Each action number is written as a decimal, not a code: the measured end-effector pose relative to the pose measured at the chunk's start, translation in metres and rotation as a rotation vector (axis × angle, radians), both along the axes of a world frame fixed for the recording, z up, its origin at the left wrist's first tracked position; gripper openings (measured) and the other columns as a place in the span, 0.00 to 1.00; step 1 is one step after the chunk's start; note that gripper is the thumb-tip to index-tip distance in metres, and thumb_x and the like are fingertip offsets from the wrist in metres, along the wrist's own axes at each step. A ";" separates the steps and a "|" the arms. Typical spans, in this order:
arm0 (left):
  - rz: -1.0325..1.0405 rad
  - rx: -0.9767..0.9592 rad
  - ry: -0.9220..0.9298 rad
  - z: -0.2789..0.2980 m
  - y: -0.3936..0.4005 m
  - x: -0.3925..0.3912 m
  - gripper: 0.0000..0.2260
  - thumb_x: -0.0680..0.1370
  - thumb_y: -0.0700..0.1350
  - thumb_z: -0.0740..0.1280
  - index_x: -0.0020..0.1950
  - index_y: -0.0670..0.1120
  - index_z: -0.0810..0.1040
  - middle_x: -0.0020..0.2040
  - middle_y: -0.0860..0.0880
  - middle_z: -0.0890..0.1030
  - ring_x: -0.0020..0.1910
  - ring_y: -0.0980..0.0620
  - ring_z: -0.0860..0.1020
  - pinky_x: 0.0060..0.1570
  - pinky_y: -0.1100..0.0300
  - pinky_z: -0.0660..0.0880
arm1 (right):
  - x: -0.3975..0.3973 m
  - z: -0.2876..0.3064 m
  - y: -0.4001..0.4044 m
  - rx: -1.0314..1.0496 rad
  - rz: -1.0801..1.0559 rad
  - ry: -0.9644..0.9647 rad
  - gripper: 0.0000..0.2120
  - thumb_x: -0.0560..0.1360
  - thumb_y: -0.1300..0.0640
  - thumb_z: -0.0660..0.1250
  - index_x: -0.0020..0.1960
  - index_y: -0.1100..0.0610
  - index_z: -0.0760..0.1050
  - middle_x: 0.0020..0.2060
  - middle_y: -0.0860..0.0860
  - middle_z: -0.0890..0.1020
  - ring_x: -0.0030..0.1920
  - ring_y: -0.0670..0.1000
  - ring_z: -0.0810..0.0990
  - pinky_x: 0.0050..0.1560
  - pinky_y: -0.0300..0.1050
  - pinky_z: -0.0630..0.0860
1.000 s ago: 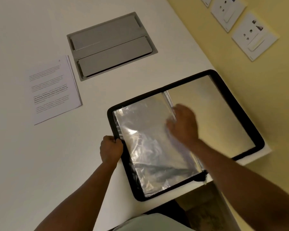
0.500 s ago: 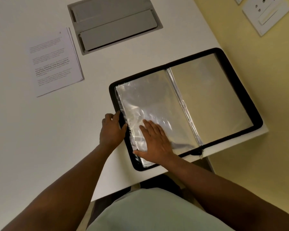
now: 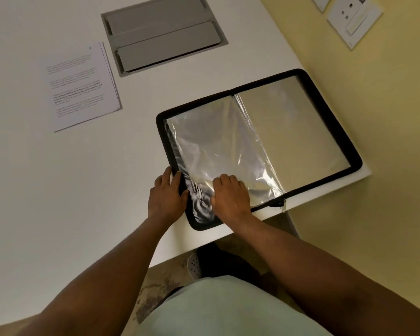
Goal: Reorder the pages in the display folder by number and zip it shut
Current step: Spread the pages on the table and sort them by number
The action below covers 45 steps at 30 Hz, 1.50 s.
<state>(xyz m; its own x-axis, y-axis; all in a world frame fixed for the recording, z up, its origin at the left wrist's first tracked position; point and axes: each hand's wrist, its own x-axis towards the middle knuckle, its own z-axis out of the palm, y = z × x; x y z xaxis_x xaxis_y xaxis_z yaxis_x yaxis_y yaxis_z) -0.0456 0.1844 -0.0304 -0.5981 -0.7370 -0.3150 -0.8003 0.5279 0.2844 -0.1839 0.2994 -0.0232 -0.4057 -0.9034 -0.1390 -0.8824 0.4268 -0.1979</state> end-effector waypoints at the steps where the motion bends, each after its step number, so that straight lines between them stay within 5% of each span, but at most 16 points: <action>1: 0.006 0.010 0.015 0.001 0.003 0.002 0.24 0.79 0.51 0.63 0.74 0.48 0.64 0.76 0.45 0.61 0.72 0.40 0.63 0.65 0.45 0.68 | -0.001 0.004 -0.002 0.007 -0.019 -0.016 0.13 0.74 0.56 0.68 0.56 0.58 0.73 0.50 0.54 0.78 0.50 0.55 0.76 0.46 0.47 0.73; 8: -0.033 0.030 0.010 -0.001 0.023 0.013 0.27 0.80 0.55 0.61 0.77 0.48 0.60 0.78 0.46 0.58 0.75 0.42 0.58 0.69 0.46 0.64 | -0.038 0.044 -0.004 -0.236 -0.395 -0.211 0.06 0.78 0.56 0.65 0.51 0.58 0.72 0.37 0.52 0.77 0.35 0.50 0.76 0.29 0.37 0.65; 12: -0.022 0.012 -0.010 -0.004 0.030 0.010 0.29 0.80 0.58 0.59 0.78 0.47 0.58 0.79 0.44 0.56 0.76 0.42 0.56 0.72 0.45 0.61 | -0.098 0.069 0.008 -0.390 -0.598 -0.399 0.04 0.76 0.57 0.67 0.47 0.56 0.72 0.36 0.47 0.74 0.33 0.42 0.72 0.28 0.26 0.63; 17: -0.064 -0.034 -0.016 -0.007 0.035 -0.011 0.32 0.80 0.61 0.56 0.79 0.45 0.54 0.80 0.43 0.52 0.78 0.41 0.52 0.74 0.46 0.58 | -0.185 0.063 0.043 -0.436 -0.892 -0.697 0.16 0.71 0.56 0.70 0.34 0.53 0.63 0.33 0.49 0.68 0.33 0.48 0.67 0.33 0.40 0.65; 21: -0.092 -0.053 -0.034 -0.009 0.033 -0.033 0.32 0.81 0.62 0.53 0.79 0.46 0.52 0.80 0.45 0.49 0.78 0.42 0.49 0.76 0.46 0.55 | -0.244 0.051 0.069 -0.360 -1.032 -0.921 0.10 0.70 0.55 0.72 0.49 0.58 0.78 0.43 0.56 0.80 0.43 0.56 0.80 0.47 0.49 0.79; 24: -0.102 -0.035 -0.049 -0.011 0.032 -0.049 0.32 0.81 0.62 0.52 0.80 0.48 0.51 0.80 0.46 0.48 0.79 0.43 0.48 0.76 0.46 0.53 | -0.275 0.045 0.086 -0.267 -1.081 -0.977 0.12 0.73 0.56 0.70 0.55 0.59 0.79 0.44 0.55 0.82 0.43 0.55 0.82 0.42 0.42 0.80; 26: -0.093 -0.012 -0.067 -0.012 0.033 -0.058 0.32 0.81 0.62 0.52 0.80 0.48 0.49 0.80 0.46 0.47 0.79 0.44 0.46 0.76 0.47 0.51 | -0.293 0.037 0.098 -0.220 -1.132 -0.966 0.13 0.76 0.55 0.68 0.58 0.61 0.78 0.50 0.58 0.82 0.46 0.57 0.81 0.47 0.45 0.81; 28: -0.085 -0.016 -0.084 -0.013 0.034 -0.063 0.32 0.81 0.63 0.51 0.80 0.49 0.49 0.80 0.46 0.46 0.79 0.44 0.45 0.76 0.47 0.50 | -0.307 0.031 0.106 -0.263 -1.243 -1.007 0.12 0.78 0.59 0.64 0.58 0.63 0.77 0.53 0.59 0.81 0.43 0.53 0.79 0.46 0.39 0.79; 31: -0.072 -0.031 -0.108 -0.013 0.033 -0.068 0.32 0.81 0.64 0.50 0.80 0.49 0.49 0.80 0.46 0.46 0.79 0.44 0.45 0.75 0.47 0.50 | -0.310 0.028 0.109 -0.489 -1.421 -0.944 0.16 0.79 0.54 0.62 0.60 0.64 0.76 0.57 0.56 0.81 0.46 0.51 0.81 0.47 0.43 0.76; 33: -0.066 -0.044 -0.113 -0.014 0.032 -0.070 0.33 0.80 0.64 0.49 0.80 0.48 0.49 0.80 0.46 0.46 0.79 0.44 0.45 0.75 0.47 0.50 | -0.292 0.027 0.101 -0.535 -1.325 -0.461 0.18 0.78 0.49 0.62 0.58 0.63 0.76 0.55 0.57 0.82 0.53 0.57 0.81 0.49 0.46 0.74; 35: -0.058 -0.060 -0.113 -0.016 0.032 -0.072 0.33 0.80 0.64 0.48 0.80 0.48 0.49 0.80 0.46 0.46 0.79 0.45 0.45 0.75 0.47 0.50 | -0.258 0.021 0.090 -0.553 -0.903 -0.029 0.19 0.78 0.48 0.62 0.60 0.61 0.76 0.56 0.57 0.81 0.57 0.58 0.78 0.55 0.49 0.73; 38: -0.042 -0.081 -0.113 -0.019 0.033 -0.075 0.33 0.80 0.65 0.46 0.80 0.48 0.48 0.80 0.46 0.46 0.79 0.45 0.45 0.75 0.47 0.50 | -0.209 0.006 0.064 -0.332 -0.233 -0.046 0.26 0.80 0.45 0.59 0.73 0.58 0.67 0.72 0.57 0.69 0.72 0.55 0.66 0.72 0.52 0.63; 40: -0.046 -0.092 -0.123 -0.021 0.034 -0.077 0.34 0.79 0.66 0.44 0.80 0.48 0.48 0.80 0.46 0.46 0.79 0.45 0.45 0.75 0.46 0.51 | -0.187 -0.005 0.048 -0.117 0.027 -0.077 0.30 0.81 0.40 0.53 0.78 0.54 0.56 0.78 0.54 0.56 0.78 0.53 0.53 0.77 0.54 0.53; 45: -0.046 -0.095 -0.147 -0.022 0.034 -0.077 0.34 0.79 0.67 0.42 0.80 0.49 0.46 0.80 0.47 0.44 0.79 0.46 0.44 0.75 0.47 0.50 | -0.199 -0.031 0.047 0.117 -0.036 -0.094 0.36 0.80 0.34 0.42 0.80 0.53 0.40 0.79 0.52 0.41 0.78 0.51 0.39 0.78 0.52 0.43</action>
